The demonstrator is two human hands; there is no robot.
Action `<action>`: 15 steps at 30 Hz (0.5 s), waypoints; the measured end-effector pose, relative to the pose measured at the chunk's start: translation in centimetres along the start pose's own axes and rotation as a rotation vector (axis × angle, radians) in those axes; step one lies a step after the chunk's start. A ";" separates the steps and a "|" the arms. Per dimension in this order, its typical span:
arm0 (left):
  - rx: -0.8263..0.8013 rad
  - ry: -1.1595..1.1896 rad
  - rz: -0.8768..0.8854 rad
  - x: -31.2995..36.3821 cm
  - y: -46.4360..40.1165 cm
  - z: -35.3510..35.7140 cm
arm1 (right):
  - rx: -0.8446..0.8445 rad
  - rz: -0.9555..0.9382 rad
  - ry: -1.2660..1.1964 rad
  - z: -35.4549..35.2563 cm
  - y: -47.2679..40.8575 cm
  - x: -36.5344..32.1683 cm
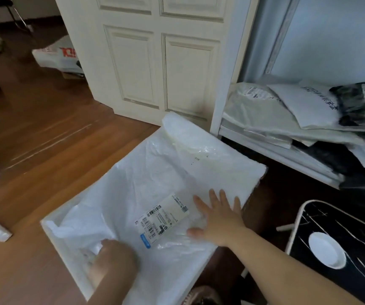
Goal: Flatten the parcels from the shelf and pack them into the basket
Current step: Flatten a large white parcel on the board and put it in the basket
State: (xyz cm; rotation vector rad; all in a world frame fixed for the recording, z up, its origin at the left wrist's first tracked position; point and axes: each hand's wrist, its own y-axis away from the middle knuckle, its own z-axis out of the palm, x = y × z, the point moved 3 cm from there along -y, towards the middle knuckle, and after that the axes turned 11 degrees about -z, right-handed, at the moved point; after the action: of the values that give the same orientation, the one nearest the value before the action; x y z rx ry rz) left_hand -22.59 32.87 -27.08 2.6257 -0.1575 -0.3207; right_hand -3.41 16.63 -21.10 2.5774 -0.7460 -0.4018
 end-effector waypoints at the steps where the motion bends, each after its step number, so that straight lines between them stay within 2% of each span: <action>1: -0.031 -0.094 -0.025 0.2 0.0 0.1 | -0.014 -0.009 0.042 0.2 -0.4 -0.1; 3: 0.000 -0.227 -0.005 1.1 -0.6 0.1 | -0.044 -0.019 0.119 0.4 -1.2 -0.1; 7: 0.002 -0.318 0.023 1.8 -0.9 -0.3 | -0.137 -0.028 0.254 1.7 -3.0 -0.4; 10: -0.066 -0.358 0.030 1.6 -3.4 2.2 | -0.245 -0.018 0.242 2.7 -4.4 -0.8; 15: -0.112 -0.458 0.099 2.9 -3.7 4.2 | -0.325 -0.036 0.277 3.7 -6.1 -0.7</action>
State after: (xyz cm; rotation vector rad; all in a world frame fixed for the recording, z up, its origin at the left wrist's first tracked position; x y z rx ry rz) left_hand -20.69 33.71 -33.05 2.3845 -0.4060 -0.8651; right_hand -2.71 20.51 -27.12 2.2790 -0.4916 -0.1542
